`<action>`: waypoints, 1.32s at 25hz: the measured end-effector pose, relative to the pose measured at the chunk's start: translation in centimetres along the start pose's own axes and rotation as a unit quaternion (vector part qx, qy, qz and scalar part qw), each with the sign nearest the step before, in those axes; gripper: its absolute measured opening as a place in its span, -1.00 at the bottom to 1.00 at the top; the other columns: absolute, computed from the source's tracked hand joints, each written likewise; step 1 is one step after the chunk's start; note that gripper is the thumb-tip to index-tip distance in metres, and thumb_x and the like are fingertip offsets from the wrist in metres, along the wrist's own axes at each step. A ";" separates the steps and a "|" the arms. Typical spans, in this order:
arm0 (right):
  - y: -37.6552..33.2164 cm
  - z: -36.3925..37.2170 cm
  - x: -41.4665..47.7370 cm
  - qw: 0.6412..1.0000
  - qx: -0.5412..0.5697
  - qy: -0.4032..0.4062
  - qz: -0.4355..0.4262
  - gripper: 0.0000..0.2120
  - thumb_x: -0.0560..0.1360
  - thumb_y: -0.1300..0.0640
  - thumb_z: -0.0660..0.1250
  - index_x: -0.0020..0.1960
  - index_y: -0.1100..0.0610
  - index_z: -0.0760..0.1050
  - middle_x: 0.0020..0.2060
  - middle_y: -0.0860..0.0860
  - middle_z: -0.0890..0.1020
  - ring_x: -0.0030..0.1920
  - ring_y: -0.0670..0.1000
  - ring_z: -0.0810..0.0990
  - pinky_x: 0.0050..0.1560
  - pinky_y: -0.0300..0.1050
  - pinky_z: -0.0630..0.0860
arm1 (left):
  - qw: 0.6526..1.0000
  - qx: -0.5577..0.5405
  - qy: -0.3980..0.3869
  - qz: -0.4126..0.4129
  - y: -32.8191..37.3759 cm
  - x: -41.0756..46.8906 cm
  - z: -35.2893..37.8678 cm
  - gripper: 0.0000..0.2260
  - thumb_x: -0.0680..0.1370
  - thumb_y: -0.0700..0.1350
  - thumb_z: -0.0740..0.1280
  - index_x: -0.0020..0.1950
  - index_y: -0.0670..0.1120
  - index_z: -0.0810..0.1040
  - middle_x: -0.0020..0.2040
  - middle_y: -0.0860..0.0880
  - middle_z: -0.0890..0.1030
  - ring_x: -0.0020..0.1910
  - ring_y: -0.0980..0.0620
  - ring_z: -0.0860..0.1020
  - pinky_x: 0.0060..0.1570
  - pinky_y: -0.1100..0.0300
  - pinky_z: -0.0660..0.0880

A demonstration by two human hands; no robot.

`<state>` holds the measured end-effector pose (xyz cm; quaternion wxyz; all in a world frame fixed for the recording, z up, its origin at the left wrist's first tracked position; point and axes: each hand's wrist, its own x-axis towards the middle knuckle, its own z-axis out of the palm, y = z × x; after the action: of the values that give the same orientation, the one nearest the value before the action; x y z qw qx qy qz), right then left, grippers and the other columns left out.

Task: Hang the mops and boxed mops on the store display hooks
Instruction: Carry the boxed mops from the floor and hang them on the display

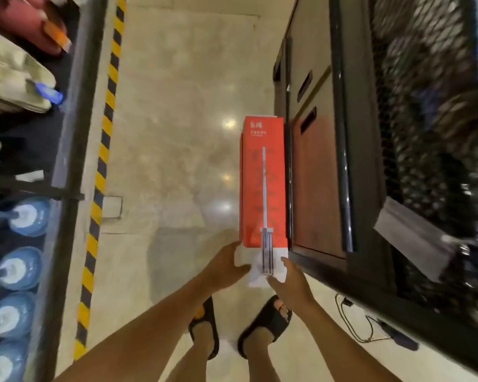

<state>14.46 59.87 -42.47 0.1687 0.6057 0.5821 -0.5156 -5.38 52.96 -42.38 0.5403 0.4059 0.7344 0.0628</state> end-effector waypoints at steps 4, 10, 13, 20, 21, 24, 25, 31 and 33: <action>4.2 2.2 6.6 0.994 0.070 0.011 0.087 -0.32 0.56 -0.10 0.45 0.58 0.05 0.30 0.47 0.06 0.50 0.45 0.15 0.49 0.39 0.03 0.47 | 0.971 -0.206 0.019 -0.117 -2.1 9.4 5.0 -0.46 0.65 0.00 0.40 0.57 -0.13 0.37 0.47 -0.08 0.50 0.47 -0.12 0.47 0.25 0.18 0.40; 7.4 3.9 11.1 0.986 0.118 -0.009 0.115 -0.26 0.64 0.02 0.37 0.68 -0.02 0.03 0.63 0.01 0.23 0.62 0.11 0.22 0.54 0.06 0.26 | 0.899 -0.416 -0.017 -0.136 -5.3 15.1 10.8 -0.57 0.62 0.02 0.43 0.45 0.06 0.38 0.24 0.02 0.66 0.03 0.01 0.69 -0.18 0.33 0.62; 7.5 4.5 12.2 0.973 0.191 0.012 0.128 -0.36 0.68 -0.02 0.28 0.66 -0.08 0.05 0.57 0.03 0.34 0.53 0.12 0.36 0.42 0.11 0.43 | 0.894 -0.443 -0.051 -0.055 -6.2 15.4 12.6 -0.61 0.66 -0.08 0.38 0.48 -0.07 0.44 0.22 -0.12 0.69 0.10 -0.06 0.72 -0.08 0.26 0.65; 7.7 4.2 12.2 0.971 0.197 -0.016 0.131 -0.38 0.63 -0.33 0.13 0.58 -0.04 0.28 0.52 0.08 0.39 0.48 0.16 0.42 0.48 0.21 0.39 | 0.902 -0.411 0.000 -0.131 -8.9 14.2 10.5 -0.56 0.45 0.18 0.55 0.25 0.07 0.54 0.06 0.02 0.72 -0.06 0.04 0.73 -0.24 0.24 0.65; 7.4 4.2 11.9 0.972 0.195 -0.024 0.127 -0.37 0.62 -0.36 0.11 0.56 -0.04 0.32 0.51 0.07 0.42 0.47 0.15 0.44 0.48 0.21 0.38 | 0.900 -0.417 0.007 -0.127 -8.8 13.8 9.8 -0.63 0.46 0.14 0.55 0.19 0.08 0.56 0.02 0.03 0.72 -0.08 0.04 0.73 -0.22 0.20 0.68; 5.2 3.5 10.5 0.972 0.199 -0.043 0.114 -0.28 0.51 -0.53 0.08 0.43 -0.05 0.46 0.39 0.04 0.57 0.37 0.12 0.54 0.42 0.20 0.43 | 0.883 -0.460 -0.009 -0.096 -8.0 11.8 8.0 -0.44 0.40 0.19 0.60 0.30 -0.02 0.57 0.11 -0.08 0.75 0.04 -0.15 0.75 0.02 -0.17 0.70; 4.2 3.2 10.1 0.971 0.206 -0.034 0.117 -0.37 0.59 -0.45 0.06 0.35 -0.01 0.51 0.33 0.08 0.61 0.32 0.14 0.57 0.38 0.19 0.45 | 0.873 -0.478 -0.011 -0.094 -7.7 11.0 7.4 -0.38 0.39 0.20 0.60 0.35 -0.04 0.55 0.14 -0.10 0.74 0.08 -0.18 0.74 0.06 -0.24 0.68; -2.7 1.2 9.3 0.927 0.356 -0.035 0.110 -0.58 0.64 -0.34 0.14 0.28 -0.10 0.52 0.16 -0.01 0.68 0.14 0.02 0.65 0.15 0.02 0.58 | 0.835 -0.537 -0.007 -0.121 -7.2 4.9 3.6 -0.26 0.35 0.12 0.63 0.40 -0.08 0.40 0.22 -0.17 0.69 0.13 -0.24 0.71 0.15 -0.32 0.63; -5.1 0.5 10.0 0.913 0.397 -0.041 0.083 -0.44 0.58 -0.37 0.24 0.42 -0.04 0.51 0.23 0.02 0.69 0.21 0.04 0.67 0.27 0.09 0.57 | 0.838 -0.535 -0.033 -0.107 -7.7 2.7 2.5 -0.30 0.43 0.10 0.61 0.44 -0.07 0.37 0.28 -0.18 0.66 0.18 -0.23 0.70 0.18 -0.31 0.62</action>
<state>7.68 66.14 -48.88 -0.0200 0.6469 0.2697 -0.7130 -7.59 48.82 -49.46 0.7008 -0.0255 0.6070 0.3739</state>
